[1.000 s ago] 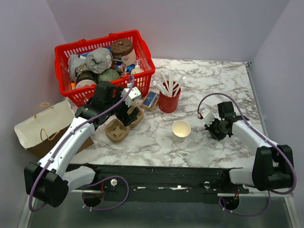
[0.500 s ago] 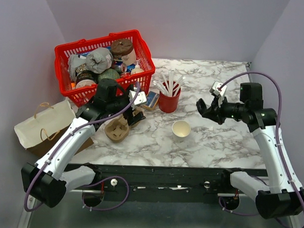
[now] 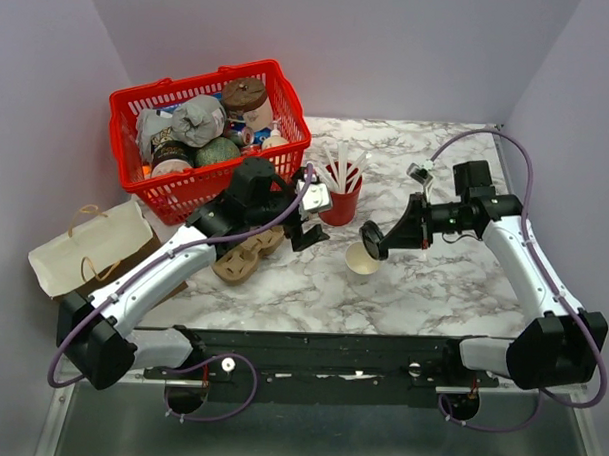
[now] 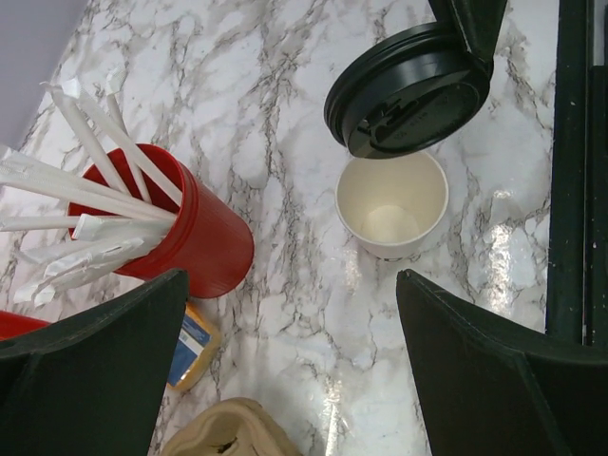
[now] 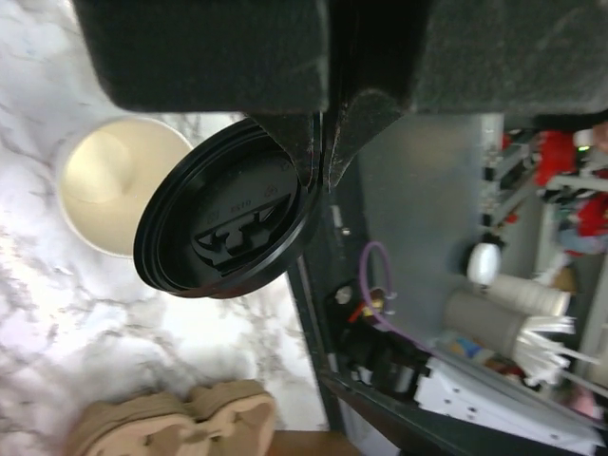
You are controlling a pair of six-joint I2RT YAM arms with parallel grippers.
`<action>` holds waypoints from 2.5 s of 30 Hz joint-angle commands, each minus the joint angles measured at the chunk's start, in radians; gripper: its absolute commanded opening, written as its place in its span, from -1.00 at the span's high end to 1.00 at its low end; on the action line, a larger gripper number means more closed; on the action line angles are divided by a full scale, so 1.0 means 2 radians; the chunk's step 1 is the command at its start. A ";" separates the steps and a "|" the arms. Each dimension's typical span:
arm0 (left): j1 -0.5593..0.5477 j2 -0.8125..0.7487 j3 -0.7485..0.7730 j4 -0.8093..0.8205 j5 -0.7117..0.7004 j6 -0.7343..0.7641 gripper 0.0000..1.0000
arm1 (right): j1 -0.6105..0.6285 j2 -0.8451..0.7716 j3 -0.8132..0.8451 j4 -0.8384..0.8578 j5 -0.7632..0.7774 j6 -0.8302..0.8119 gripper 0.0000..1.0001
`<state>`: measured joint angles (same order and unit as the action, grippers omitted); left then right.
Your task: Pack the takeout coffee
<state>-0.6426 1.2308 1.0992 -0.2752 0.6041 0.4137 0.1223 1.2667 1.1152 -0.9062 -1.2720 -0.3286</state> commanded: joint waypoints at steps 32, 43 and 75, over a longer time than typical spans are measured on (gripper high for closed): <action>-0.084 0.119 0.018 0.086 -0.031 -0.020 -0.88 | -0.008 0.169 -0.031 0.008 -0.060 0.027 0.77; -0.088 0.129 0.019 0.092 -0.028 -0.030 -0.89 | -0.014 0.180 -0.036 0.008 -0.044 0.022 0.58; -0.088 0.178 0.050 0.123 -0.025 -0.051 -0.88 | -0.039 0.159 -0.042 0.007 0.002 0.010 0.33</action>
<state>-0.8131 1.5738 1.1629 -0.0681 0.5312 0.3309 0.0589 1.6115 1.0439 -0.8997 -1.2953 -0.2825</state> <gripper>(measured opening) 0.940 0.334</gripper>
